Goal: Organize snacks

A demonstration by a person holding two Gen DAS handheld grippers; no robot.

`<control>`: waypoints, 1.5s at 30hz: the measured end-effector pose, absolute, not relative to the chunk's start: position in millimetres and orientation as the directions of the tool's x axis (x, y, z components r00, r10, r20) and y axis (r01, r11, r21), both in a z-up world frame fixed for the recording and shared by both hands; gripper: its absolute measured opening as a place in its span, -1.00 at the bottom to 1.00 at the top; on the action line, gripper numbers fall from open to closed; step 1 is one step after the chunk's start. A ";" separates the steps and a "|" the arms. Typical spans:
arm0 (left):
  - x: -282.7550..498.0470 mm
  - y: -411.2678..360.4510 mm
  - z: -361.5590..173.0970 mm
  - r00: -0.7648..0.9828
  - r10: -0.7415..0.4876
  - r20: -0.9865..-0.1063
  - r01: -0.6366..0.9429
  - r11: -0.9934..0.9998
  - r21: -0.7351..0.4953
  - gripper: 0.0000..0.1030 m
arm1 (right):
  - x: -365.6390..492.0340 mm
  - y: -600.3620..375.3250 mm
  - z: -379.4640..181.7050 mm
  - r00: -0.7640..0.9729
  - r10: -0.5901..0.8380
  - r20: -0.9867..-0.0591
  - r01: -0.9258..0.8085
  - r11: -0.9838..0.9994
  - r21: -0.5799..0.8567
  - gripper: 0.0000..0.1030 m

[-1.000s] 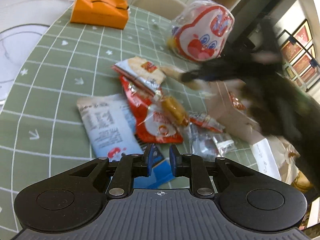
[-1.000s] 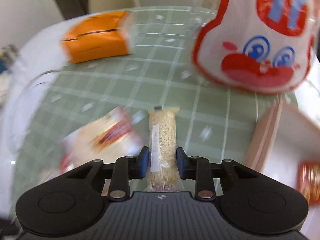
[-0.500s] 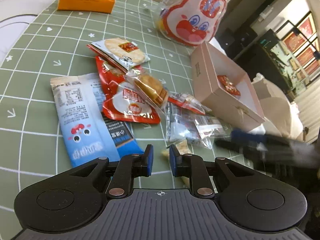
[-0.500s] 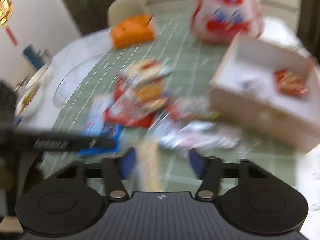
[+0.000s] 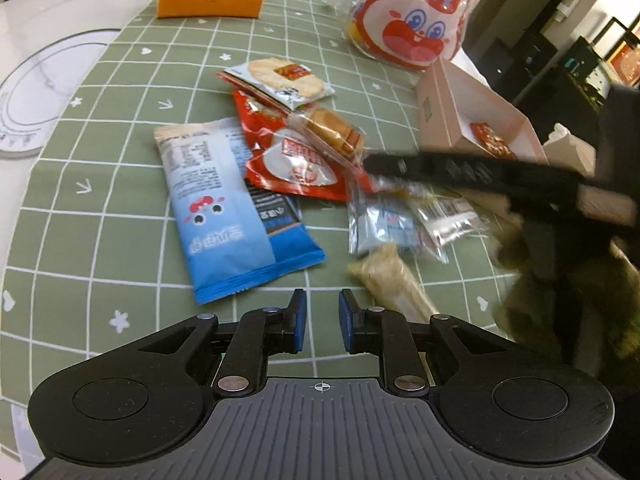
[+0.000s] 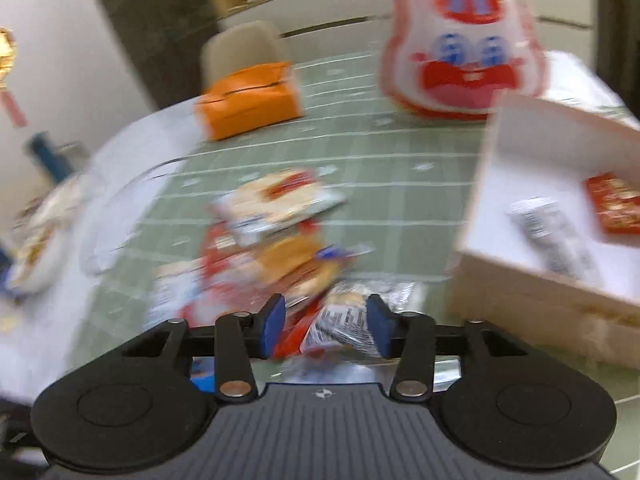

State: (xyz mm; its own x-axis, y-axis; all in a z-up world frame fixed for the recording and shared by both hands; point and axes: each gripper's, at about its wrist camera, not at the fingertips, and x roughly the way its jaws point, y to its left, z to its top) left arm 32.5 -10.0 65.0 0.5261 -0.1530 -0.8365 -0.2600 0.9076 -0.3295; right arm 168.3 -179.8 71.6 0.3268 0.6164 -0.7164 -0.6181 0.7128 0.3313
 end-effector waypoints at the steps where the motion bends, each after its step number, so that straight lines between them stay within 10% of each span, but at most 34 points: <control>1: 32.2 -9.7 65.5 0.528 -0.154 -0.835 -0.259 0.908 -0.330 -0.60 | 162.2 -182.5 72.2 0.295 0.630 -0.718 -0.635 0.691 0.346 -0.20; 13: 51.8 -17.4 70.4 0.569 -0.235 -0.788 -0.120 0.924 -0.363 -0.60 | 104.0 -244.3 59.3 0.495 0.418 -0.762 -0.569 0.819 0.080 -0.03; 19: 59.2 -46.5 59.1 0.462 -0.295 -0.836 -0.104 0.918 -0.382 -0.60 | 106.4 -274.9 64.2 0.601 0.335 -0.726 -0.410 0.908 0.080 0.36; 27: 54.2 -63.4 53.3 0.418 -0.299 -0.858 -0.142 0.911 -0.387 -0.57 | 156.5 -258.3 43.0 0.570 0.309 -0.761 -0.269 0.946 0.183 0.35; 30: 54.4 -62.1 50.5 0.420 -0.293 -0.859 -0.170 0.905 -0.391 -0.57 | 153.1 -243.4 40.2 0.570 0.308 -0.761 -0.337 0.933 0.125 -0.02; 38: 74.2 -69.0 45.6 0.439 -0.274 -0.856 -0.186 0.904 -0.385 -0.34 | 91.8 -273.5 41.2 0.541 0.354 -0.763 -0.514 0.857 0.033 -0.08; 45: 98.2 -102.5 42.8 0.427 -0.222 -0.877 -0.097 0.953 -0.288 -0.15 | 73.2 -306.6 34.6 0.606 0.285 -0.742 -0.418 0.909 0.008 0.50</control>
